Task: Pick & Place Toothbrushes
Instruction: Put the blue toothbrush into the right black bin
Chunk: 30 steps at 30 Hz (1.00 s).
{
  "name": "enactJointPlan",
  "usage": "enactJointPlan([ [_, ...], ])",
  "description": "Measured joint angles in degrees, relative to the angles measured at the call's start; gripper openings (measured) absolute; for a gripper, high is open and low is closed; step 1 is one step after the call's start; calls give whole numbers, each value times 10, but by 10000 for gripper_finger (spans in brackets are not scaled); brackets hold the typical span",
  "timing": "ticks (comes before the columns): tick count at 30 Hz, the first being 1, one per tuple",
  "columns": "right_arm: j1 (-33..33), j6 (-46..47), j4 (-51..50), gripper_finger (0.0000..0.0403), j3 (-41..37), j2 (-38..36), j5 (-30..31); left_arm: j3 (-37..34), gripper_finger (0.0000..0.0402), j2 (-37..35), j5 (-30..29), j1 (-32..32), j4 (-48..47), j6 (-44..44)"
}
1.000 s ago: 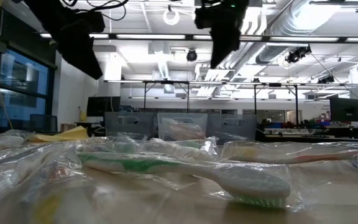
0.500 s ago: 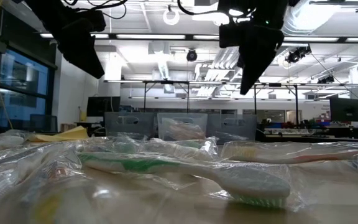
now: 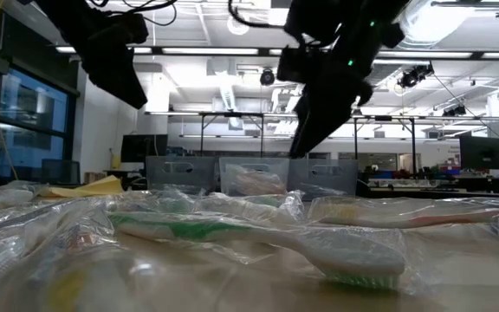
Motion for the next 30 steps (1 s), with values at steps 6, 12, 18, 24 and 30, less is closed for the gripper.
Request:
enactJointPlan([
  [6, -1, -16, 99, 207, 1, 55, 44, 0, 251, 0, 0, 0, 1, 0],
  [12, -9, -31, 160, 196, 1, 94, 39, 0, 251, 0, 0, 0, 2, 0],
  [18, -9, -47, 223, 196, 1, 136, 69, 0, 251, 0, 0, 0, 1, 0],
  [24, -15, -47, 241, 194, 1, 166, 73, 0, 251, 0, 0, 0, 1, 0],
  [30, -18, -35, 246, 174, 2, 171, 67, 0, 251, 0, 0, 0, 1, 0],
])
